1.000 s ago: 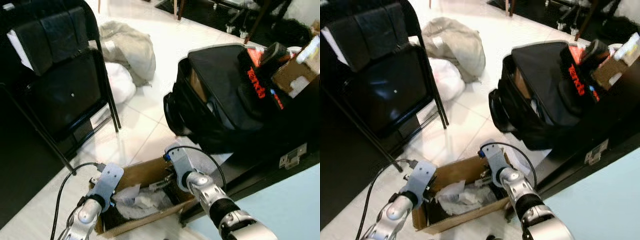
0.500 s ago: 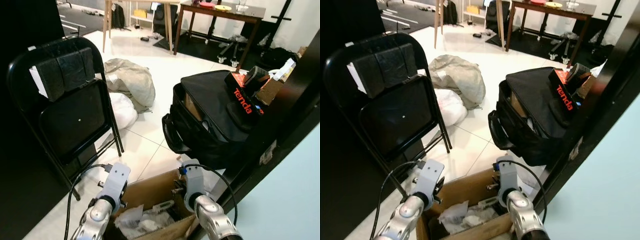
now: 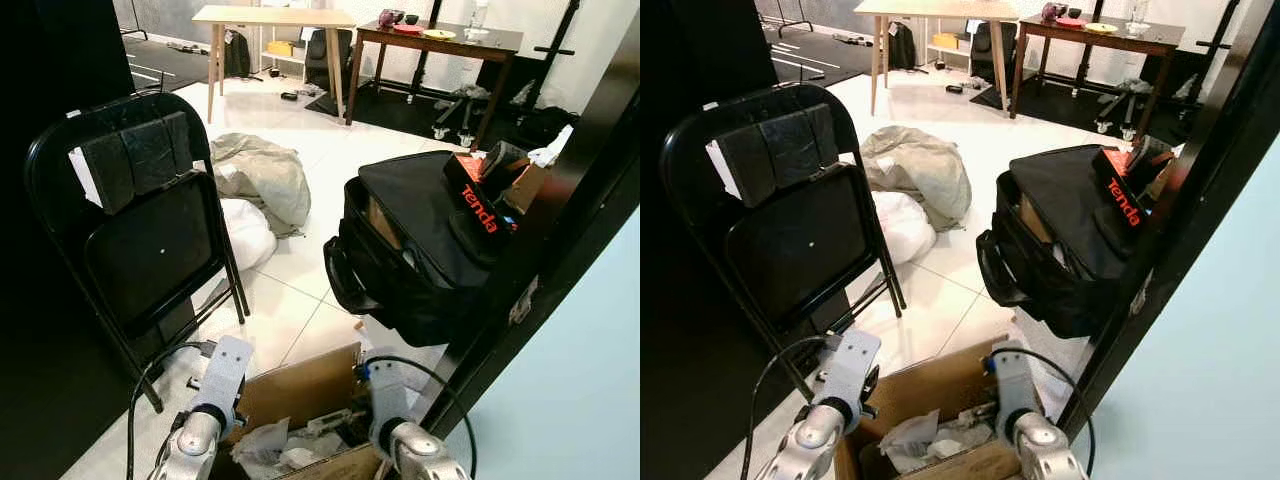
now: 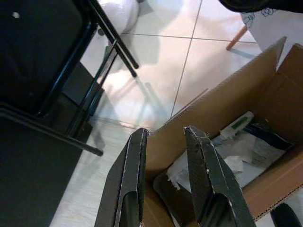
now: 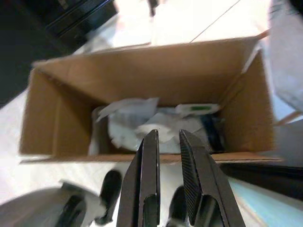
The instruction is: Clean up the room
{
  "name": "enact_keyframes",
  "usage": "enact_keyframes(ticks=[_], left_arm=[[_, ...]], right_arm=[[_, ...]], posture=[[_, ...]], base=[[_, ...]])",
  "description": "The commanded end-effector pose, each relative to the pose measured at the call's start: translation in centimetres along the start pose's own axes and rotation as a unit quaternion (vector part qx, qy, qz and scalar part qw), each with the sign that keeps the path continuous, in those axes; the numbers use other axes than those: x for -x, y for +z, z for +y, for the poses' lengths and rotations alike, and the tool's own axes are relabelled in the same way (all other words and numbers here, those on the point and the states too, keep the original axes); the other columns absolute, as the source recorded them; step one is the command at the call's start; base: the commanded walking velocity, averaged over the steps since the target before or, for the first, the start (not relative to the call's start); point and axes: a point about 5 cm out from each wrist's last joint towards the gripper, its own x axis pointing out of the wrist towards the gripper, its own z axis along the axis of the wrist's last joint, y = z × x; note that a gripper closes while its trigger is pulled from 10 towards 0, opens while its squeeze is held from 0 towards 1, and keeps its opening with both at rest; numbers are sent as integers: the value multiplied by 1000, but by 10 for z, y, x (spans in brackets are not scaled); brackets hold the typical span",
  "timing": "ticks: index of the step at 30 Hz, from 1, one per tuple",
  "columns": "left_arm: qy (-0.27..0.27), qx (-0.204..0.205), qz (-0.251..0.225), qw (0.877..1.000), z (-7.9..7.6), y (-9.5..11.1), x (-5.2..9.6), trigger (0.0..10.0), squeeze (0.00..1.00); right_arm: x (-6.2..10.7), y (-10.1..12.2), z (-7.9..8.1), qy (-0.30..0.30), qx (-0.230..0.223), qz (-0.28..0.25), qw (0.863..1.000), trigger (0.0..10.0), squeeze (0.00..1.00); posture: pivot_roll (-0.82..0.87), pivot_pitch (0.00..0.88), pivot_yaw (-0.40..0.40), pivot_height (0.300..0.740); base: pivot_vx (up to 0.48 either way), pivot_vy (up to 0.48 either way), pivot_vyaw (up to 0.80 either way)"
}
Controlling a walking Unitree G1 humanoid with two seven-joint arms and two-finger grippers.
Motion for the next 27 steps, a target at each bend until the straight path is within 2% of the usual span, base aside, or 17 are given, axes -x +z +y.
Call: enact_keyframes(ticks=[1,4,8,13,21,24,27], left_arm=[[-1,-1,14,1000,-4,-6,4,10000,0],[-8,0,11,1000,-7,-5,5,10000,0],[-24,7,3,1000,-11,-4,7,10000,0],[-23,7,9,1000,-9,-6,9,10000,0],[-22,4,14,1000,-7,-7,12,10000,0],[-28,-1,15,999,-7,-8,12,10000,0],[-47,-23,18,998,-7,-10,15,10000,0]], right_arm=[[2,-7,1,6,2,21,1000,10000,0],[3,-8,1,5,5,25,1000,10000,0],[5,-9,1,4,12,33,999,10000,0],[8,-8,2,17,-16,36,999,10000,0],[9,-9,4,33,-16,53,998,10000,0],[10,-9,6,35,-17,58,998,10000,0],[10,-10,6,33,-17,61,997,10000,0]], posture=[[-14,80,-52,740],[-16,85,-57,740],[-20,99,-60,740],[-20,105,-65,740],[-18,104,-70,740],[-17,102,-70,740],[-11,101,-68,740]], base=[[0,0,0],[0,0,0],[0,0,-778],[0,0,-800],[0,0,-800],[0,0,-800],[0,0,-800]])
